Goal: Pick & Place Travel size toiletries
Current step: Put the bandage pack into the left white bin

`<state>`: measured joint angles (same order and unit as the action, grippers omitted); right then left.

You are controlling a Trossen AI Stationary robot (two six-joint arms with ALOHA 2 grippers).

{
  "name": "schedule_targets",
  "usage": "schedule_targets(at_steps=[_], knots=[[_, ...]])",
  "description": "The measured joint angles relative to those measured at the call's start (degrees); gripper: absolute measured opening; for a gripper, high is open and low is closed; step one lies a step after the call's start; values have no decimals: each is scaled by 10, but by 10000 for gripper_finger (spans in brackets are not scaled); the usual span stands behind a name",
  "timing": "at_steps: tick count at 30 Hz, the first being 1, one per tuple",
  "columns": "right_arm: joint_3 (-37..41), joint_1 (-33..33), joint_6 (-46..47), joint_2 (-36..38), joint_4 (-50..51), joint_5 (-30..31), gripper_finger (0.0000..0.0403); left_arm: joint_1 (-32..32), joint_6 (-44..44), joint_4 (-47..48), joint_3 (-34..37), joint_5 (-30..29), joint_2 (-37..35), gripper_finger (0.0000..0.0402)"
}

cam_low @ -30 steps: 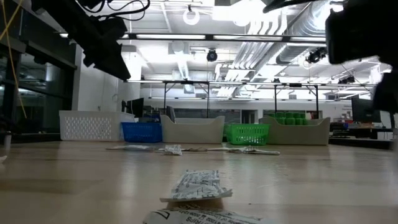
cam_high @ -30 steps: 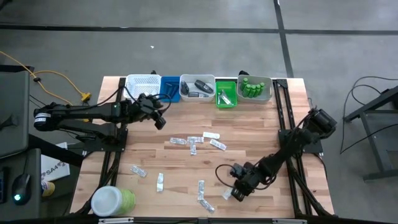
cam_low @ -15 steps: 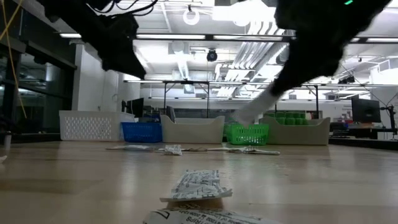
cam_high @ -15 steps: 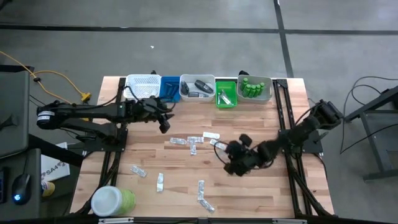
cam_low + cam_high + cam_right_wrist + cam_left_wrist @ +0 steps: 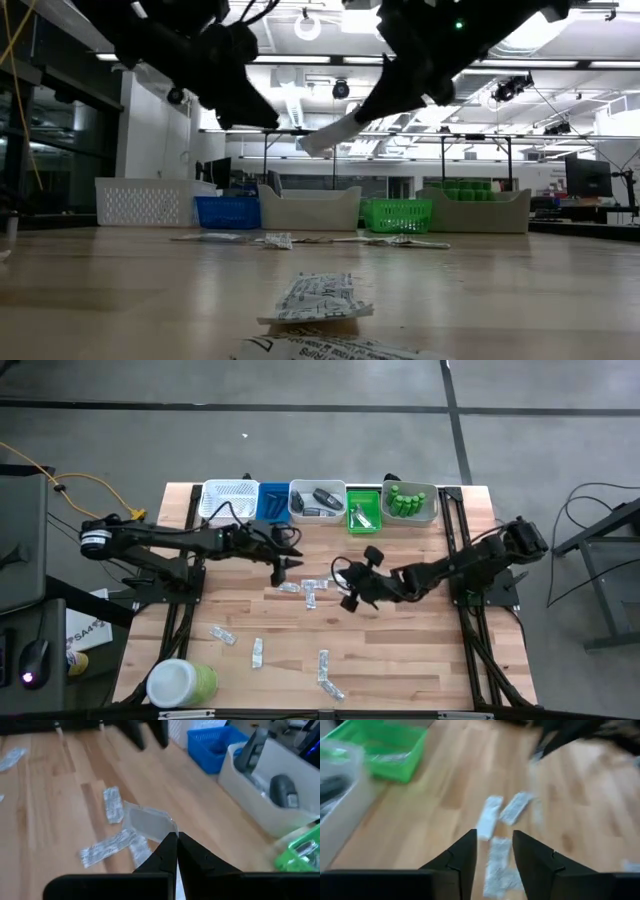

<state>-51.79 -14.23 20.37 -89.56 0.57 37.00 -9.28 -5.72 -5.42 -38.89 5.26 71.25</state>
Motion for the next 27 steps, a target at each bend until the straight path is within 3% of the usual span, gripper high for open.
schedule_targets(at_steps=[4, 11, 16, 27], knots=[[0, 24, -31, 0, -16, -21, 3, 17, 18, -47, 0, 33, 23, 172], [0, 47, -81, 0, -69, -59, 3, 53, 42, -115, -1, 15, 56, 253], [0, 46, -125, -12, -116, -92, 3, 60, 36, -147, -1, -12, 71, 263], [-1, 45, -152, -47, -207, -85, 3, 60, 9, -135, -1, -13, 74, 264]])
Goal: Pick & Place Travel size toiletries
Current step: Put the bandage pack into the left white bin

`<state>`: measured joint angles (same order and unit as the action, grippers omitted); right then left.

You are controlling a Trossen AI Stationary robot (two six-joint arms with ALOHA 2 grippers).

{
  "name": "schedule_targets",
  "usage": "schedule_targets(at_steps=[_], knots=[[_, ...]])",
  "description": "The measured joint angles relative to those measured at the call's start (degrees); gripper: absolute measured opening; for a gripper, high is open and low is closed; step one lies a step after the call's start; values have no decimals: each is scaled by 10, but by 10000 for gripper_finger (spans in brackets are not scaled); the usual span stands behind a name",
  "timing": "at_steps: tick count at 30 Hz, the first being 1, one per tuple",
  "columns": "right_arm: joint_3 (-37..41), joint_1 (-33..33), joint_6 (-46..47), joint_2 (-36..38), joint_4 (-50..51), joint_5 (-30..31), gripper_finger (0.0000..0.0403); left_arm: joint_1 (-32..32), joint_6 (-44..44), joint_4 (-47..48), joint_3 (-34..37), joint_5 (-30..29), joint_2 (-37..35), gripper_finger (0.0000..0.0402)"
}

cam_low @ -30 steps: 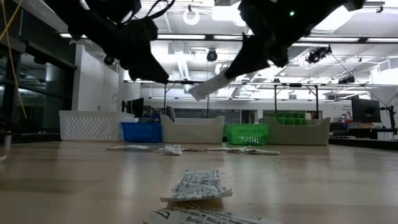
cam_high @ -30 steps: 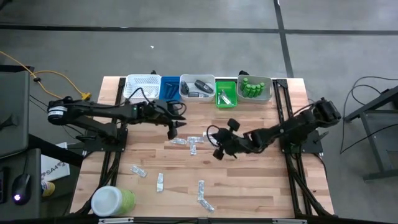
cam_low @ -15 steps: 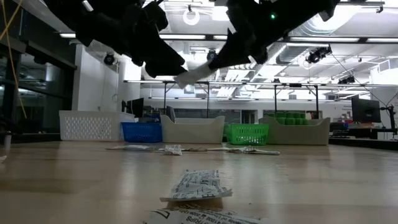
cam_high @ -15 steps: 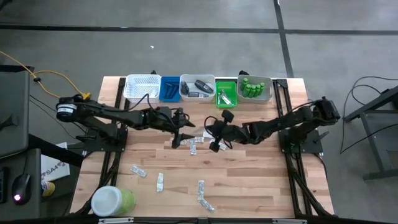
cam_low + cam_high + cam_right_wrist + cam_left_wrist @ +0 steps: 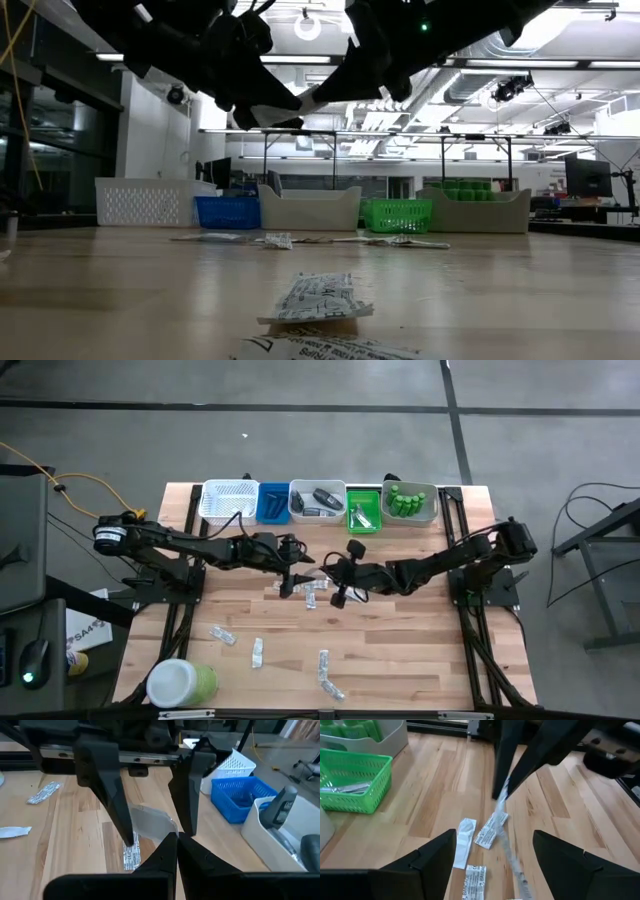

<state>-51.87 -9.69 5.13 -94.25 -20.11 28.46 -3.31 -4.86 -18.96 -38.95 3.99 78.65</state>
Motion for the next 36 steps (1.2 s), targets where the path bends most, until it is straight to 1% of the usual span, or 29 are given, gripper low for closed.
schedule_targets(at_steps=[6, 10, 14, 22, 23, 24, 26, 31, 34, 36], knots=[[1, 0, -17, 0, -15, 7, 3, 0, -1, 0, 0, -2, 0, 261], [1, 0, -6, 0, 10, 21, 3, 0, -22, -1, 0, -5, 0, 232], [1, -1, -4, 0, 14, 30, 3, 0, -30, -1, 0, -5, 0, 175], [1, 0, -2, 0, 12, 31, 3, 0, -58, 22, 0, -7, 0, 28], [1, 0, -2, 0, 11, 31, 3, 0, -59, 25, 0, -7, 0, 14], [1, 0, -2, 0, 11, 31, 3, 0, -60, 26, 0, -7, 0, 8], [1, 0, -2, 0, 10, 28, 3, 0, -59, 27, 0, -7, 0, 9], [1, -1, 6, 2, 16, 0, 9, 0, -59, 29, 0, -7, 0, 3], [1, -5, 28, 19, 28, -2, 32, 0, -59, 30, 0, -7, 0, 2], [1, -8, 38, 34, 44, -1, 57, -1, -59, 32, 0, -8, 0, 2]])
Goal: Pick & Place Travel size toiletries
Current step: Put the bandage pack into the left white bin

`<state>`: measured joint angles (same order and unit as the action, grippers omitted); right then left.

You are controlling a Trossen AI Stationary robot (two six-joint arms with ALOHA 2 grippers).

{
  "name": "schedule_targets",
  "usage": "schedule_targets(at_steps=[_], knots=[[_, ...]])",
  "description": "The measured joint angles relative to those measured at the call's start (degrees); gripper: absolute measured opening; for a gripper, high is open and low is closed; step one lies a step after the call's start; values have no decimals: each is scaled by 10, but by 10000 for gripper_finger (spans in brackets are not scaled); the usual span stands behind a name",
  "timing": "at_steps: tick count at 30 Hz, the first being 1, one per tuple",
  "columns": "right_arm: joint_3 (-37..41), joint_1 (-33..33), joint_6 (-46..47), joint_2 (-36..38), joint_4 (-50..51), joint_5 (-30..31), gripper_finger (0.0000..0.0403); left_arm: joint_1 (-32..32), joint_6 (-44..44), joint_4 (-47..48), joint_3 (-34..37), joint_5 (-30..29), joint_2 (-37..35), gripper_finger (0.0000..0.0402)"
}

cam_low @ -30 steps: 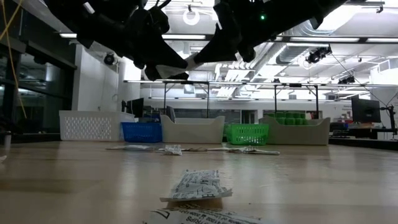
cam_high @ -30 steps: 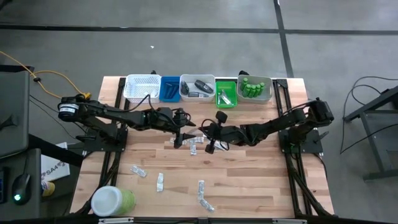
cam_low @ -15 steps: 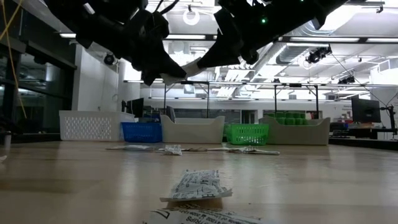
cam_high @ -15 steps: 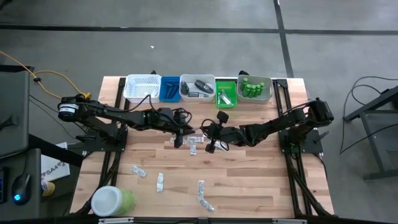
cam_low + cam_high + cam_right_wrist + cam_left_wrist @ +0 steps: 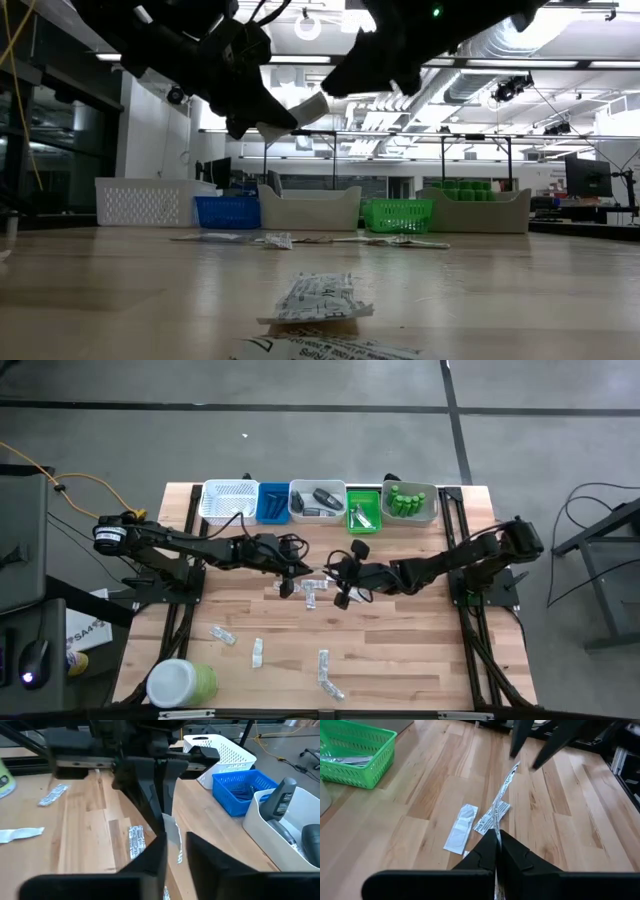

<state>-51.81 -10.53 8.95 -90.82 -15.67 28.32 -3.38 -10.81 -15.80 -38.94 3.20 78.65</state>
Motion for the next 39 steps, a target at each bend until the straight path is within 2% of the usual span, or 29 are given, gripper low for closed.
schedule_targets(at_steps=[4, 7, 12, 17, 21, 23, 32, 39], knots=[[0, -13, 3, 42, 52, 0, 121, 0, 7, 16, 0, -33, -4, 2], [0, -26, 23, 84, 121, 8, 164, -17, 19, 71, -5, -88, -24, 1], [0, -43, 108, 139, 211, 24, 199, -71, 15, 172, -12, -174, -73, 1], [0, -72, 122, 162, 236, 20, 202, -139, 13, 267, -12, -203, -125, 1], [0, -91, 123, 167, 251, 35, 193, -194, -24, 333, -12, -277, -161, 0], [0, -94, 123, 167, 253, 44, 188, -220, -38, 339, -12, -295, -168, 0], [0, -94, 123, 166, 254, 64, 171, -311, -72, 337, -12, -359, -126, 0], [0, -94, 134, 165, 255, 62, 168, -343, -90, 345, -12, -378, -103, 12]])
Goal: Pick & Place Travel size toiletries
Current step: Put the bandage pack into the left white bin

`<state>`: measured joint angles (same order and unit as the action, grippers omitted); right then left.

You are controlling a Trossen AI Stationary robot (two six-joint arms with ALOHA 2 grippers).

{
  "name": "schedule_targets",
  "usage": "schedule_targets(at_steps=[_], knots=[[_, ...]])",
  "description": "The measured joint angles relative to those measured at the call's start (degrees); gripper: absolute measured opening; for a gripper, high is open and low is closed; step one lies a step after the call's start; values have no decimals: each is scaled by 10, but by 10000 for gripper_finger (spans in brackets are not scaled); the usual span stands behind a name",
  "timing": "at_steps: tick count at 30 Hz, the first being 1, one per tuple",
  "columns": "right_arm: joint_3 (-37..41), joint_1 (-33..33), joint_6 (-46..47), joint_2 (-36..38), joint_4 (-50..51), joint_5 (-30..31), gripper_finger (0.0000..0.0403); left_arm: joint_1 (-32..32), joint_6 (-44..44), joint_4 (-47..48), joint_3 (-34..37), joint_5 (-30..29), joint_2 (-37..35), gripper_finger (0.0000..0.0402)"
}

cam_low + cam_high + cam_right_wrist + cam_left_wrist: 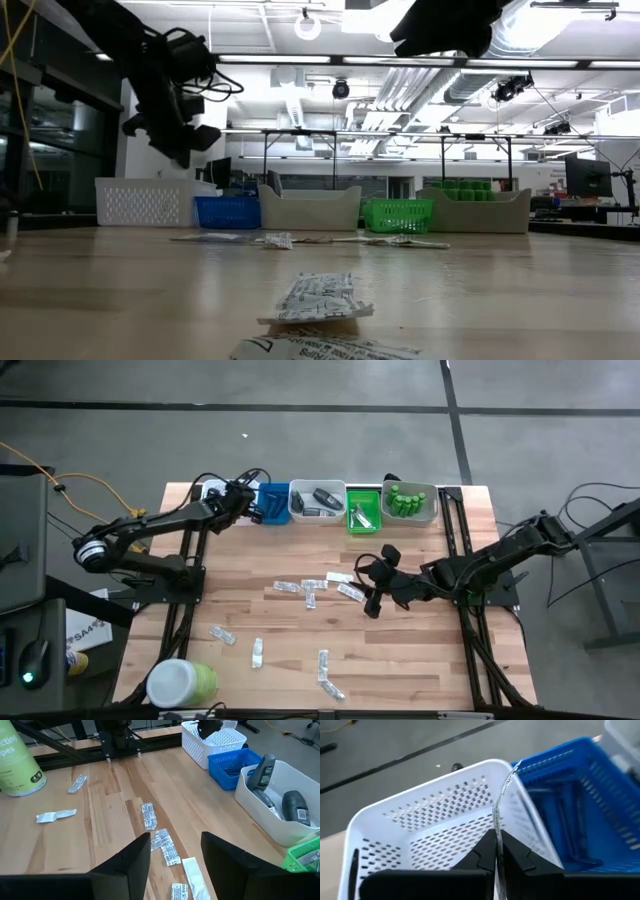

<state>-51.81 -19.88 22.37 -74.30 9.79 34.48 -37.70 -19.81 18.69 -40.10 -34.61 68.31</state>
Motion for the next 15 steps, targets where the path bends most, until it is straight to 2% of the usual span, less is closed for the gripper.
schedule_targets(at_steps=[5, 11, 15], knots=[[0, 0, 4, 0, 4, -1, 168, -7, 0, 8, 0, -4, 6, 47], [0, -4, 15, 0, 6, -2, 164, -6, 1, 8, 0, -8, 6, 112], [0, -8, 45, 0, 38, -2, 164, -5, 1, 8, 0, 39, -4, 142]])
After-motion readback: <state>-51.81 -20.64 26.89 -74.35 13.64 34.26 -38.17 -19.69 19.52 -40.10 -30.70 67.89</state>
